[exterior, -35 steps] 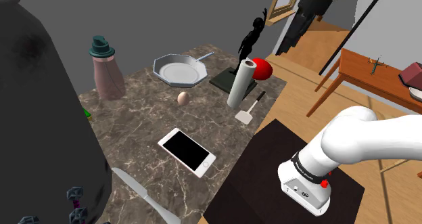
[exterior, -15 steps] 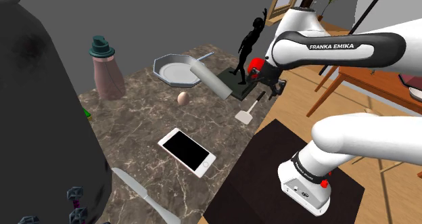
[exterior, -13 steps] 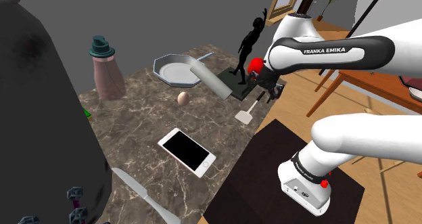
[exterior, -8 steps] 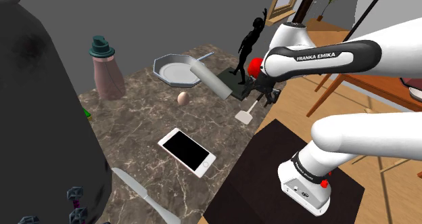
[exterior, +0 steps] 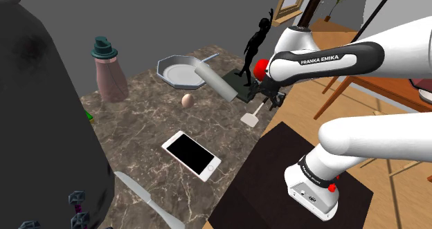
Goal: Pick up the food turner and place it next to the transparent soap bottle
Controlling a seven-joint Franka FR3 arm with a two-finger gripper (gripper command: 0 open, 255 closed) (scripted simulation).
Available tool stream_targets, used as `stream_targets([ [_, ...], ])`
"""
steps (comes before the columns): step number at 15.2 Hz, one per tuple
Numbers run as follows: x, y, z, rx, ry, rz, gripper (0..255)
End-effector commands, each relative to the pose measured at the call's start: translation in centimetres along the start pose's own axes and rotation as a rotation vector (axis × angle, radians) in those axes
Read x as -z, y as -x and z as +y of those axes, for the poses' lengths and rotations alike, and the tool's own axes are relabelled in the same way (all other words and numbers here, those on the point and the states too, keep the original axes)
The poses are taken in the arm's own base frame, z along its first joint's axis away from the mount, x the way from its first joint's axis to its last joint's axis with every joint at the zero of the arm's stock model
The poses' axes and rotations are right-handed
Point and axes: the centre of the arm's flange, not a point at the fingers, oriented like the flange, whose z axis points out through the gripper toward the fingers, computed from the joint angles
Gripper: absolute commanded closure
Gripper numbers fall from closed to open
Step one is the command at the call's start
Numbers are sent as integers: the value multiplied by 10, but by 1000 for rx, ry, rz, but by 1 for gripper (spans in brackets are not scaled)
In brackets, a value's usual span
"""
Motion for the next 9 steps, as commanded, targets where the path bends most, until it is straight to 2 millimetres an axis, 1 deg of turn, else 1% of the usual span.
stream_targets([
  [1, -3, 0, 1, 0, 8, -3, 0],
  [2, -4, 0, 2, 0, 8, -3, 255],
  [9, -5, 1, 3, 0, 8, -3, 255],
])
